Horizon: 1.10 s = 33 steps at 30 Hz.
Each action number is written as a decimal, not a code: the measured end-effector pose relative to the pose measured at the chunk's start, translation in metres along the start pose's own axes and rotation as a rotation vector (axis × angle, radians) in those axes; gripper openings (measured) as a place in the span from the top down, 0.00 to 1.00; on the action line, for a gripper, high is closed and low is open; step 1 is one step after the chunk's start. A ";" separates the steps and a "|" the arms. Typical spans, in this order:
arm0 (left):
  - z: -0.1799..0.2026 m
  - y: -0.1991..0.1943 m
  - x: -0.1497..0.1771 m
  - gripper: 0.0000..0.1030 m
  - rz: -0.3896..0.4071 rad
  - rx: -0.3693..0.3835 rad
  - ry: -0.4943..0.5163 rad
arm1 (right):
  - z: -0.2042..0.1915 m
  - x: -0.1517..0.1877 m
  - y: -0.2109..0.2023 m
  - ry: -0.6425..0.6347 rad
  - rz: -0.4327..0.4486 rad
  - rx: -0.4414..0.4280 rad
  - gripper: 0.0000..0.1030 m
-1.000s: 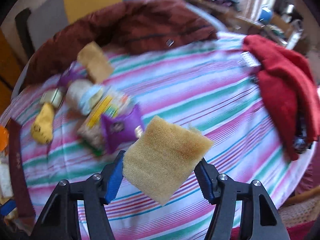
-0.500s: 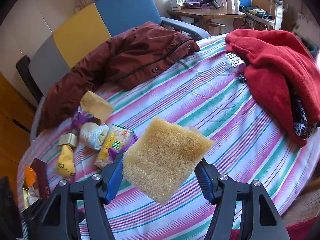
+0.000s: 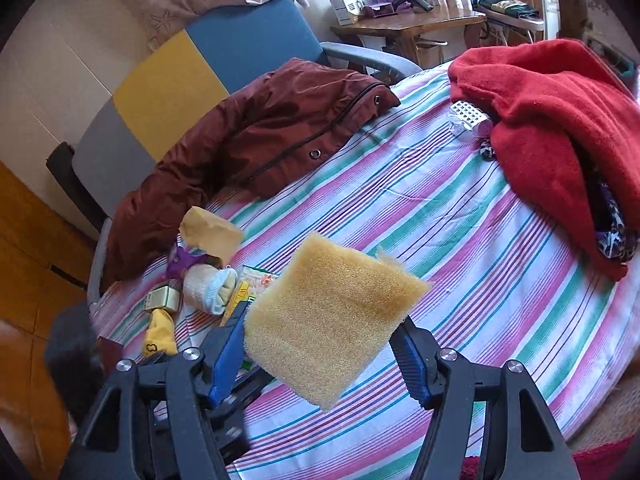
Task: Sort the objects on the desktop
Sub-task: 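Grasp the purple snack pack with the left tool while the right tool holds the sponge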
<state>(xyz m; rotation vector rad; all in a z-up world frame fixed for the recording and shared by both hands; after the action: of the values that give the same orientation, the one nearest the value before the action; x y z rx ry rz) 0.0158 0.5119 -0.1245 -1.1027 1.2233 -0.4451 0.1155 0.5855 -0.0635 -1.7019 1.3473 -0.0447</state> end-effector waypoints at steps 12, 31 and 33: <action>0.025 0.037 -0.016 0.47 -0.045 0.023 0.095 | 0.007 -0.002 -0.001 0.049 0.000 -0.037 0.34; 0.004 0.010 -0.015 0.59 0.019 0.008 0.008 | 0.013 -0.004 0.002 0.053 0.001 -0.011 0.34; -0.002 -0.005 -0.011 0.59 0.036 0.010 -0.020 | 0.007 -0.004 0.004 0.041 -0.005 -0.052 0.34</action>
<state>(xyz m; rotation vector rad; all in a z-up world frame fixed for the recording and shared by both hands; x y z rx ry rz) 0.0114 0.5172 -0.1141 -1.0724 1.2201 -0.4114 0.1149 0.5930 -0.0680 -1.7567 1.3849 -0.0484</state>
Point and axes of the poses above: each gripper's, at about its wrist camera, not at the fingertips, and y roughly the way its jaws point, z to its right, x to its underside, the point moved 6 cm from there along y, roughly the way its jaws point, and after that the axes turned 14 degrees about -x, right-handed, at the moved point
